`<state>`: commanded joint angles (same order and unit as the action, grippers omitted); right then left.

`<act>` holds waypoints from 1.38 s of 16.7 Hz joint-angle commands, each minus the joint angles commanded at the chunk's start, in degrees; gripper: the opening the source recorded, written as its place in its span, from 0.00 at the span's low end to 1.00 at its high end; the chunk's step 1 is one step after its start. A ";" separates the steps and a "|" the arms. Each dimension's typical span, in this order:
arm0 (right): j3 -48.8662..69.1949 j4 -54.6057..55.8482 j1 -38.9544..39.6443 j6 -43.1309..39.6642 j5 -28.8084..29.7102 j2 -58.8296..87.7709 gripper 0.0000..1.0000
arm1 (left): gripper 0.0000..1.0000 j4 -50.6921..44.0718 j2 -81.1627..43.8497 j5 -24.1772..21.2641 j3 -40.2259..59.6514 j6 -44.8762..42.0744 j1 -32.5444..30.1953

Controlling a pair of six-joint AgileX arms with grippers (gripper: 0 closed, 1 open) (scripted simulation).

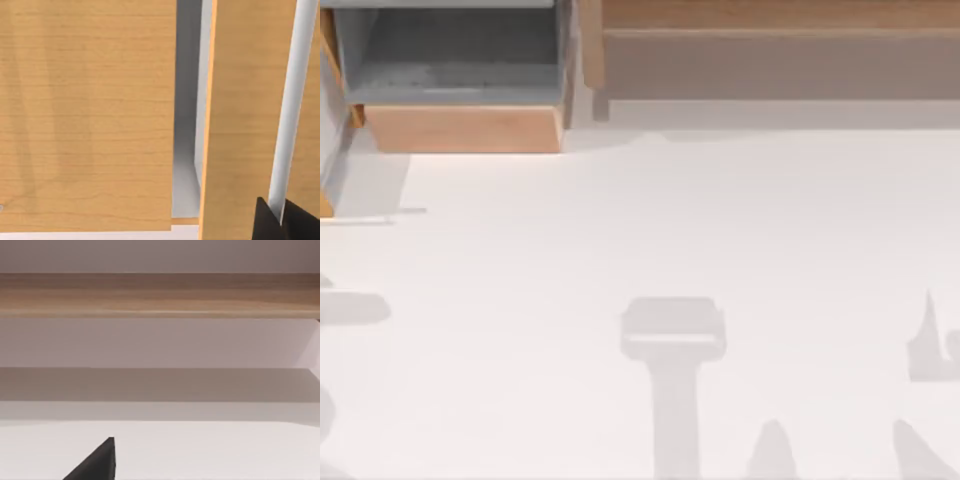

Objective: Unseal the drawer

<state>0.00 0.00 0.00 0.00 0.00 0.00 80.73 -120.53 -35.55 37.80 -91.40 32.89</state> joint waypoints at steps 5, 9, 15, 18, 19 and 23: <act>0.00 0.00 0.00 0.00 0.00 0.00 1.00 | 0.00 4.93 3.38 -5.08 -8.93 0.10 5.01; 0.00 0.00 0.00 0.00 0.00 0.00 1.00 | 0.00 5.71 3.94 -5.87 -10.08 -0.01 5.82; 0.00 0.00 0.00 0.00 0.00 0.00 1.00 | 0.38 5.71 3.94 -5.87 -10.08 -0.01 5.82; 0.00 0.00 0.00 0.00 0.00 0.00 1.00 | 0.60 5.71 3.94 -5.87 -10.08 -0.01 5.82; 0.00 0.00 0.00 0.00 0.00 0.00 1.00 | 0.68 5.71 3.94 -5.87 -10.08 -0.01 5.82; 0.00 0.00 0.00 0.00 0.00 0.00 1.00 | 0.98 5.71 3.94 -5.87 -10.08 -0.01 5.82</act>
<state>0.00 0.00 0.00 0.00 0.00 0.00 86.45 -116.59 -41.42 27.72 -91.40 38.71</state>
